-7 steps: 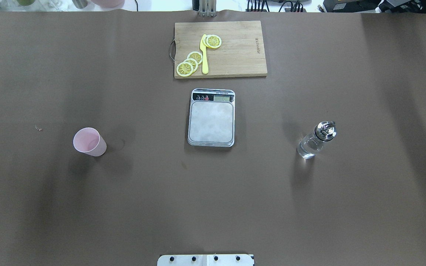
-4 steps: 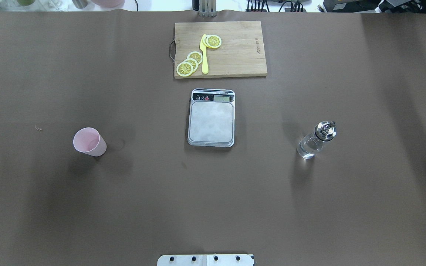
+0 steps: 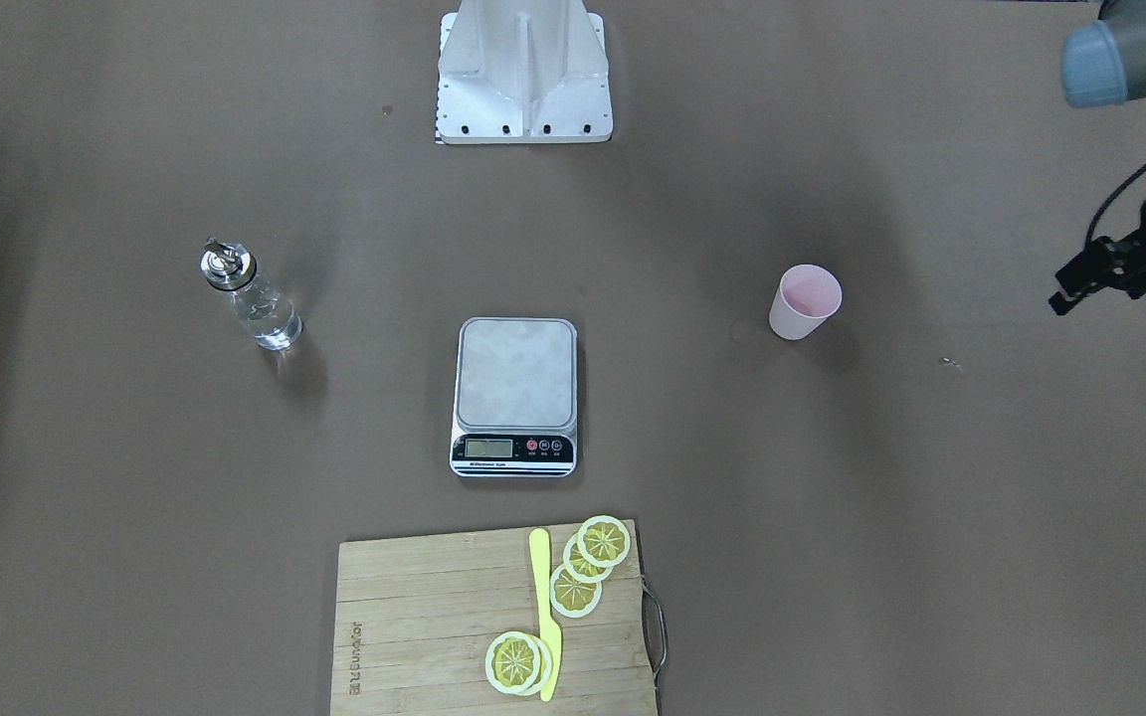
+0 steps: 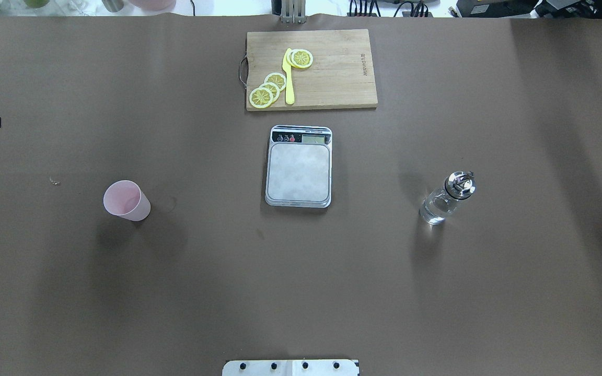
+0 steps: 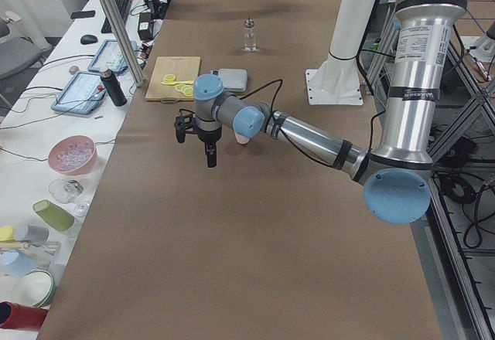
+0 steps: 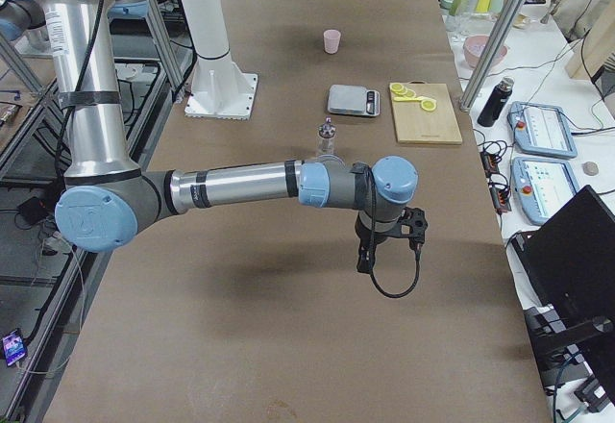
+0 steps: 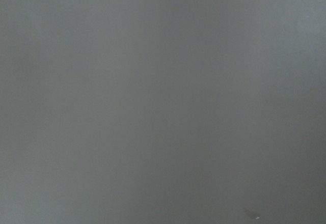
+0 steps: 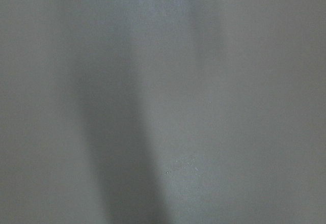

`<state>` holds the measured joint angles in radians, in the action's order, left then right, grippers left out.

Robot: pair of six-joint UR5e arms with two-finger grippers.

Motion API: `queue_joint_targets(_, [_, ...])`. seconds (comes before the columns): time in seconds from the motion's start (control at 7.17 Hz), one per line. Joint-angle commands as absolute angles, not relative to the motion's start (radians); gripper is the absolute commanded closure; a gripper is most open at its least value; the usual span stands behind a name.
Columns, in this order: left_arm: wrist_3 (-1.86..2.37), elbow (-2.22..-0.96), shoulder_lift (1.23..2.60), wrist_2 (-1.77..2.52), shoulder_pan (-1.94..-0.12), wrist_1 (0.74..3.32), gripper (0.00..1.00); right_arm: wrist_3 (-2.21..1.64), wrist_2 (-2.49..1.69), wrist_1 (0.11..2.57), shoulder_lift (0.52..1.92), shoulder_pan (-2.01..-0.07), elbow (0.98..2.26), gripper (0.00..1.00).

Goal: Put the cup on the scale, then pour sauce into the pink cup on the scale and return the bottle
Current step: 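Reach the left gripper down to the pink cup and grasp it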

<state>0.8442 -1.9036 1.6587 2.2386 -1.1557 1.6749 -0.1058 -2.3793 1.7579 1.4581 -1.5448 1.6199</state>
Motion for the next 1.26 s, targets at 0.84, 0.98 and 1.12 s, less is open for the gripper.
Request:
queue_joint_targets(0.84, [1.178, -1.856, 1.735, 2.037, -0.776, 1.851, 0.07, -0.106, -2.381, 1.756, 1.456, -1.543, 1.62, 0.0])
queue_joint_targets(0.98, [1.18, -1.853, 1.736, 2.039, -0.761, 1.852, 0.11, -0.106, -2.381, 1.756, 1.457, -1.543, 1.62, 0.0])
queue_joint_targets(1.12, [1.187, -1.853, 1.74, 2.039, -0.743, 1.852, 0.16, -0.104, -2.382, 1.756, 1.457, -1.543, 1.62, 0.0])
